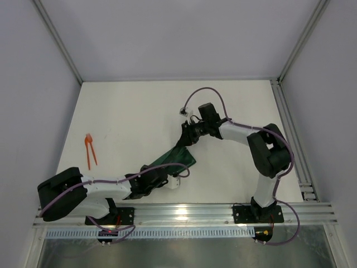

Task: Fold the napkin into a case and place the utensils inside
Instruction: Fold the 2/3-rectangle-folded napkin at the center of the board.

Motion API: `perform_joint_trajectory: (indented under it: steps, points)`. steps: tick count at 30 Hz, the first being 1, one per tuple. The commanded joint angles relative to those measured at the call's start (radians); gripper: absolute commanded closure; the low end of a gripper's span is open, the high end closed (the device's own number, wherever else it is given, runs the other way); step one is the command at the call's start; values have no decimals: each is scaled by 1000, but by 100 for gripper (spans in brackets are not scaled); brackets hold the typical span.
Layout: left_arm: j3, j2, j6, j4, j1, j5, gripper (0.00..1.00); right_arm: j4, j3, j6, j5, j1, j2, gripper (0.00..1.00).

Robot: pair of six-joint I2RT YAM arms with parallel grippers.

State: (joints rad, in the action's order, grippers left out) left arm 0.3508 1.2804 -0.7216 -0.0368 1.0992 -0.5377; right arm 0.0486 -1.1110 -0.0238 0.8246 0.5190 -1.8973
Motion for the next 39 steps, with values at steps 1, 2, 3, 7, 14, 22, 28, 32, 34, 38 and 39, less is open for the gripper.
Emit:
perform_joint_trajectory:
  steps: [1, 2, 3, 7, 14, 22, 28, 32, 34, 38, 39]
  points:
    - [-21, 10, -33, -58, -2, -5, 100, 13, -26, 74, -45, -8, 116, 70]
    - [-26, 10, -38, -64, -4, -8, 100, 19, -32, 76, -64, -13, 118, 58]
    - [-29, 13, -51, -69, -4, -10, 100, 26, -41, 78, -83, -16, 100, 54]
    - [-38, 26, -61, -80, -2, -15, 100, 138, -167, 140, -211, -24, 0, 44]
    - [-47, 34, -61, -84, -2, -1, 100, 166, -222, 185, -128, -24, -106, 43]
    - [-41, 65, -56, -98, -1, 1, 100, 88, -204, 145, 4, -22, -115, 38]
    - [-39, 53, -45, -81, -1, 4, 100, 103, -184, 160, 38, -22, -146, 38]
    - [-39, 54, -45, -80, -2, 2, 100, 96, -181, 150, 48, -14, -161, 44]
    - [-38, 51, -44, -78, -1, 2, 100, 93, -184, 147, 62, -8, -163, 48]
    - [-38, 45, -42, -71, -1, -1, 100, 79, -174, 139, 62, -4, -152, 59]
    - [-38, 45, -42, -71, -1, -1, 100, 77, -170, 137, 59, -5, -151, 67]
